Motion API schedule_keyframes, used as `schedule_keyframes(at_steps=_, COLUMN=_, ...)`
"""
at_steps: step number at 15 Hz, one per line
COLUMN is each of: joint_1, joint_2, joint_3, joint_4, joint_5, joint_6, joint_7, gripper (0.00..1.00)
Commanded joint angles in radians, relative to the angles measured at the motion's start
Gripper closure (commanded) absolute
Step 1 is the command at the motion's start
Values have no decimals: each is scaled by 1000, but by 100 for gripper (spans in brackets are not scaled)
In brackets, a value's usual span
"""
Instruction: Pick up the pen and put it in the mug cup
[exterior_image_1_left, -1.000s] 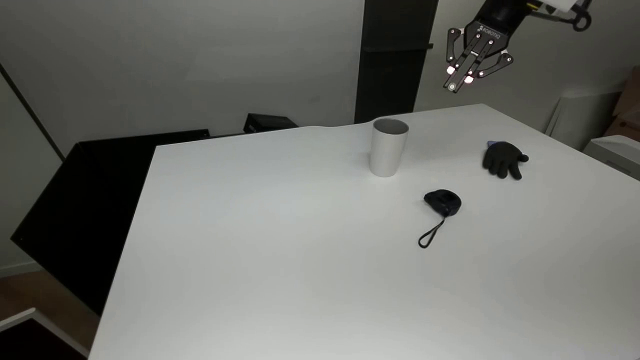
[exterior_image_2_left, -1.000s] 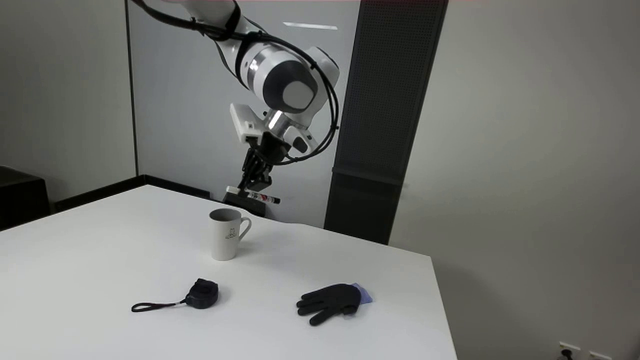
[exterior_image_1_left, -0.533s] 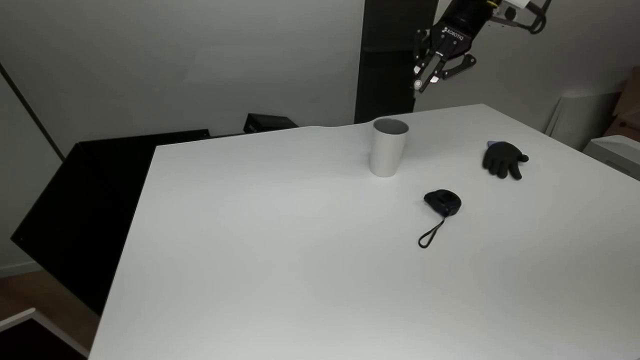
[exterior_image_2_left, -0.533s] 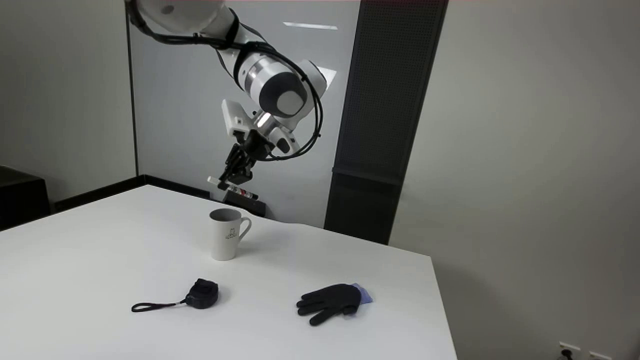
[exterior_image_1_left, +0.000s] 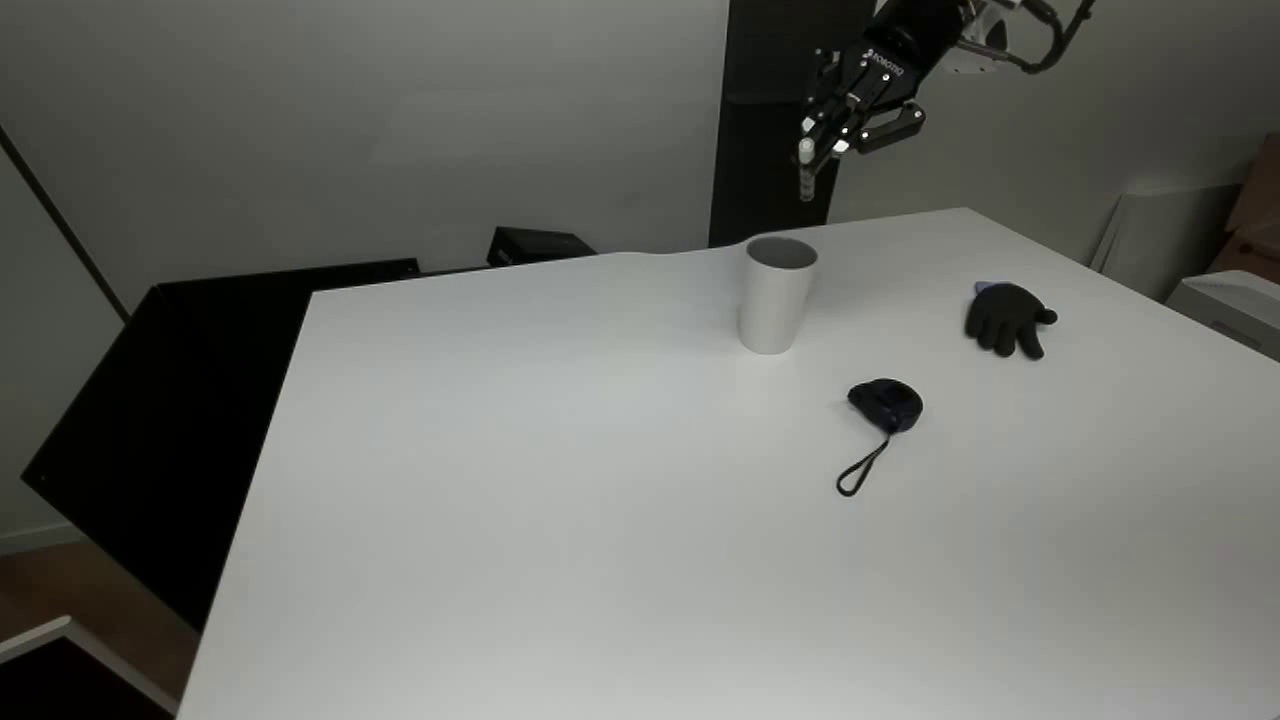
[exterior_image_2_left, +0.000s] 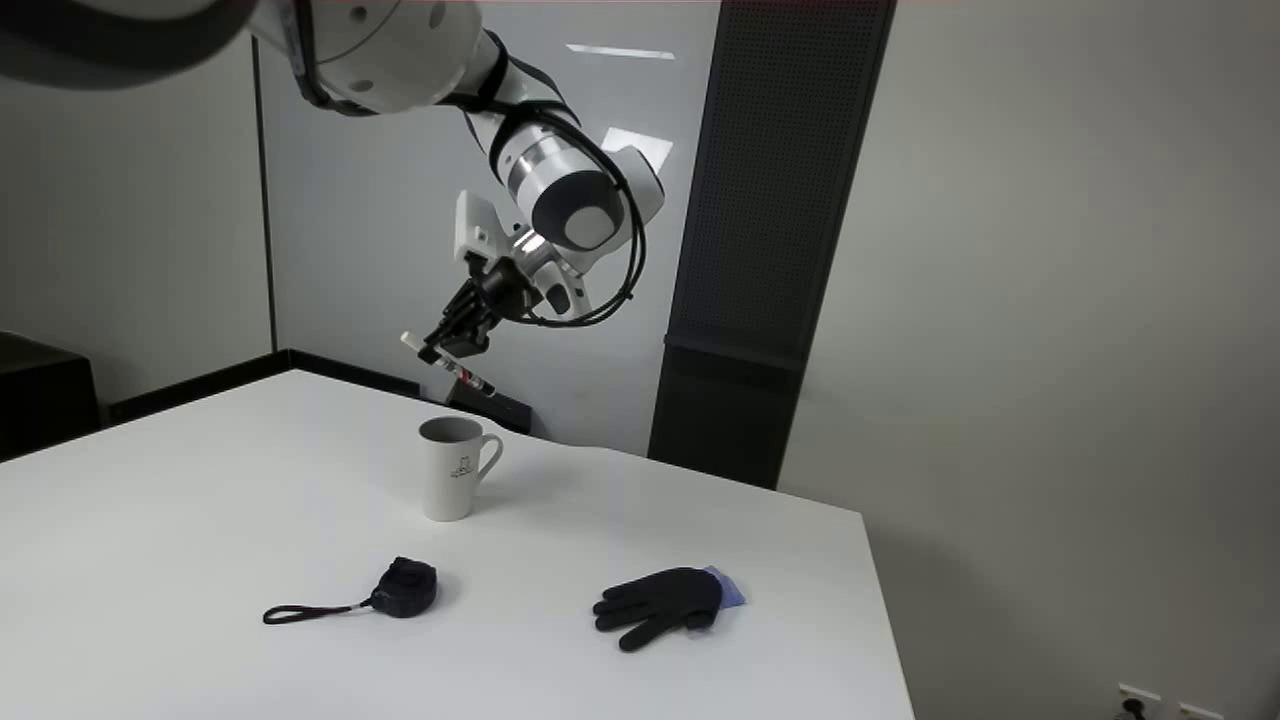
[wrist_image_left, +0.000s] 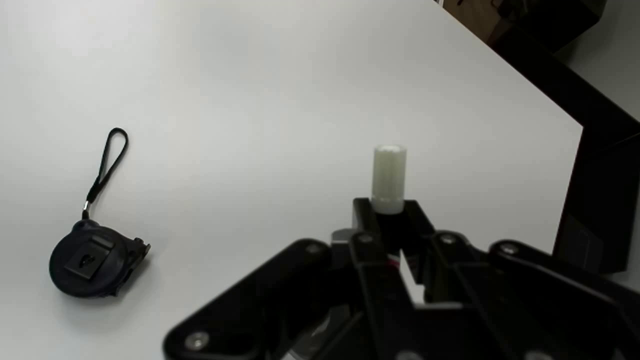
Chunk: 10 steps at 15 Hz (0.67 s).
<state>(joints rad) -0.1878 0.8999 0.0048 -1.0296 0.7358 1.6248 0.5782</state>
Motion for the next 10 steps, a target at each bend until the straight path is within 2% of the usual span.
schedule_keyframes(at_steps=1, joint_1=-35, joint_2=89, joint_3=17, joint_4=123, joint_5=54, joint_6=-66, joint_7=91, gripper=93)
schedule_keyframes(at_steps=10, joint_1=-42, joint_2=173, joint_3=27, joint_4=177, joint_5=132, joint_6=-108, joint_7=153, gripper=93)
